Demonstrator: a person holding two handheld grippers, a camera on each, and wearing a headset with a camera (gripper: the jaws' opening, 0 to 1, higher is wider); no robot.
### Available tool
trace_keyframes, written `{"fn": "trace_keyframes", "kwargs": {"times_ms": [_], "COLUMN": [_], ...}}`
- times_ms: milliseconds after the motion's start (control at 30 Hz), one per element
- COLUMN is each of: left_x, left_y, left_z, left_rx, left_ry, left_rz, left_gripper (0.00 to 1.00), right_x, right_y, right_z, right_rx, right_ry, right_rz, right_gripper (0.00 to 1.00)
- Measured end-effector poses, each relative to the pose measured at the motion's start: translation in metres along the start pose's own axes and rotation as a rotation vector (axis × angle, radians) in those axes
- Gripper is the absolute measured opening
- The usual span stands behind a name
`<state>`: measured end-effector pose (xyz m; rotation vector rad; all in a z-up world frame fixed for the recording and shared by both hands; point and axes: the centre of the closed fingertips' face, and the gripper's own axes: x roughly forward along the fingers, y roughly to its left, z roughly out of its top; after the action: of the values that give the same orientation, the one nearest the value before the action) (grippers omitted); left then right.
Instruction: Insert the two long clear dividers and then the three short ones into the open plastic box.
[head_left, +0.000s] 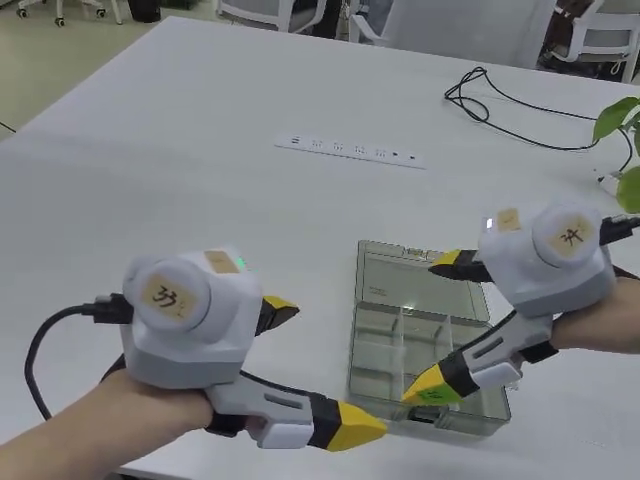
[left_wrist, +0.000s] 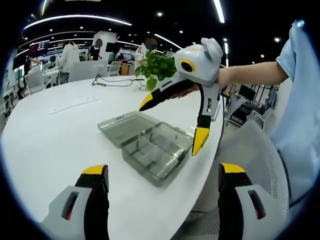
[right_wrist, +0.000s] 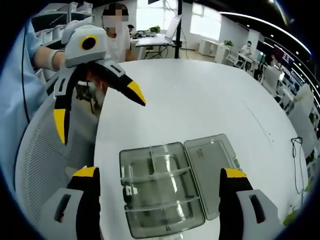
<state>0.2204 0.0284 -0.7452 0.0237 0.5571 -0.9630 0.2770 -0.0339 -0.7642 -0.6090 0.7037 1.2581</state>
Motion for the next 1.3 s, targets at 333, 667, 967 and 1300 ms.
{"fn": "trace_keyframes", "kwargs": {"times_ms": [333, 667, 967, 1300], "left_x": [0.003, 0.010, 0.017, 0.025], "left_y": [-0.008, -0.012, -0.017, -0.020], "left_z": [0.002, 0.006, 0.009, 0.016], "left_rx": [0.009, 0.011, 0.002, -0.009], "left_ry": [0.006, 0.005, 0.001, -0.011], "left_rz": [0.013, 0.051, 0.090, 0.121], "left_gripper": [0.92, 0.92, 0.91, 0.90], "right_x": [-0.040, -0.076, -0.093, -0.090], "right_y": [-0.012, -0.014, -0.012, -0.013], "right_z": [-0.043, -0.096, -0.139, -0.180], "right_rx": [0.066, 0.090, 0.073, -0.015], "right_ry": [0.007, 0.074, 0.148, 0.280], "right_rz": [-0.069, -0.095, -0.066, 0.014], "right_gripper": [1.00, 0.96, 0.90, 0.68]}}
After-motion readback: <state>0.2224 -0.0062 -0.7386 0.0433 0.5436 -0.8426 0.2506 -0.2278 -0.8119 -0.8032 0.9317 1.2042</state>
